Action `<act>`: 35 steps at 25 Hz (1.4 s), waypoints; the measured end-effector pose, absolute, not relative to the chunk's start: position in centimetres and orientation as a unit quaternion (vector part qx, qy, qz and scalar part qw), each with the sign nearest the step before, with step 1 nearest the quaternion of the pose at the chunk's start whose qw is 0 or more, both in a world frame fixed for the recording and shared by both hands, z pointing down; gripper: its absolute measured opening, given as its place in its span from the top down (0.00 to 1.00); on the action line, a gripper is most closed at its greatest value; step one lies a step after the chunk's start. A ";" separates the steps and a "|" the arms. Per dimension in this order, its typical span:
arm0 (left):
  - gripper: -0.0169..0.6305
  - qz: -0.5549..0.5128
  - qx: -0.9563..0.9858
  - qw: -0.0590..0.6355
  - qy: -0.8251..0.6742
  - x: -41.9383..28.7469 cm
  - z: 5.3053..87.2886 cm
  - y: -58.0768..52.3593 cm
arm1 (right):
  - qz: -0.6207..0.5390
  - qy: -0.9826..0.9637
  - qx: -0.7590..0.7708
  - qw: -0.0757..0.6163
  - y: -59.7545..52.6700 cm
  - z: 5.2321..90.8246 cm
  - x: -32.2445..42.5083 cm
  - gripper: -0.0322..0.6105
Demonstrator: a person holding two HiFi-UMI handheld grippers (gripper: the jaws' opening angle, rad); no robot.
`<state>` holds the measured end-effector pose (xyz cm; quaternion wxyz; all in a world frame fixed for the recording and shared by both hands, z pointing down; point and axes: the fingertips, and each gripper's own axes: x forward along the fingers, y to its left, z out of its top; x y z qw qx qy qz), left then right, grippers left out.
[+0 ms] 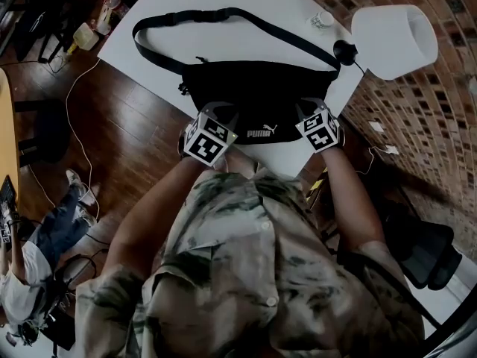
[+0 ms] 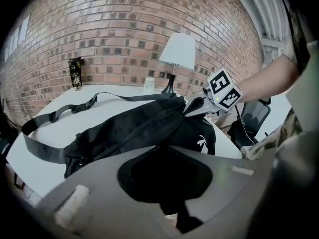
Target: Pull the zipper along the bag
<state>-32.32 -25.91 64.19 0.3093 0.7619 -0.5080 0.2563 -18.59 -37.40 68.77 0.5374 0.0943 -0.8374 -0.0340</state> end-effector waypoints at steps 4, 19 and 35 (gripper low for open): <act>0.93 0.248 0.767 0.313 -0.503 -33.5 64.3 -25.4 | -0.034 -0.829 0.107 0.548 -37.4 68.8 -18.6 0.94; 0.93 0.229 0.785 0.307 -0.487 -34.3 65.0 -25.5 | -0.039 -0.813 0.124 0.567 -37.5 68.7 -18.6 0.94; 0.90 0.257 0.758 0.252 -0.544 -34.3 64.6 -23.3 | -0.033 -0.873 0.175 0.455 -35.7 63.5 -16.4 0.86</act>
